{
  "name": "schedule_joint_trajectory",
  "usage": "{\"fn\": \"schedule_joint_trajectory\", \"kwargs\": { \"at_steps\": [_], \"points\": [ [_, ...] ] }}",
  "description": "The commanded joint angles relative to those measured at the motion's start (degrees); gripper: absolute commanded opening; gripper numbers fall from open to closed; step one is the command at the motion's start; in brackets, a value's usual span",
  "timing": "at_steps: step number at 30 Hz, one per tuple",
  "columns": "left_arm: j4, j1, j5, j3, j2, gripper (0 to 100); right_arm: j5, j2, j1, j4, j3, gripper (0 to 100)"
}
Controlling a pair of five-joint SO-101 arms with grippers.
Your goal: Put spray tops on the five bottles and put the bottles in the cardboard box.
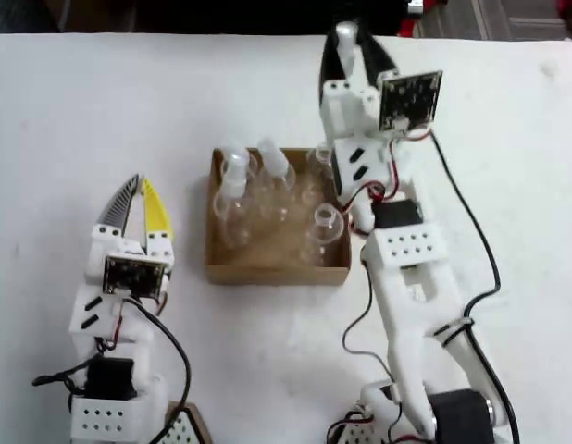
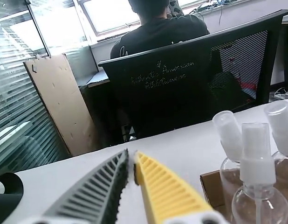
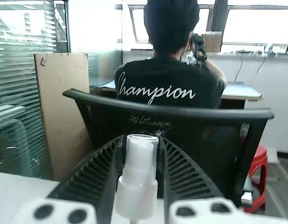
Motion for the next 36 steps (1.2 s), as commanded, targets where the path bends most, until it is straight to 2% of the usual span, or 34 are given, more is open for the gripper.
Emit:
{"fn": "schedule_joint_trajectory", "kwargs": {
  "at_steps": [1, 9, 29, 36],
  "points": [
    [-1.5, -0.5, -0.2, -0.4, -1.1, 2, -3.8, -5.2, -0.7, -1.3, 1.9, 1.6],
    [-1.5, -0.5, -0.2, -0.4, -1.1, 2, -3.6, -7.1, -0.4, -5.6, 1.6, 1.6],
    [-1.5, -0.5, -0.2, -0.4, -1.1, 2, -4.1, -1.5, -0.6, -3.5, 2.2, 1.6],
    [-1.5, -0.5, -0.2, -0.4, -1.1, 2, -3.7, -2.1, -0.5, -3.6, 7.7, 1.6]
  ]
}}
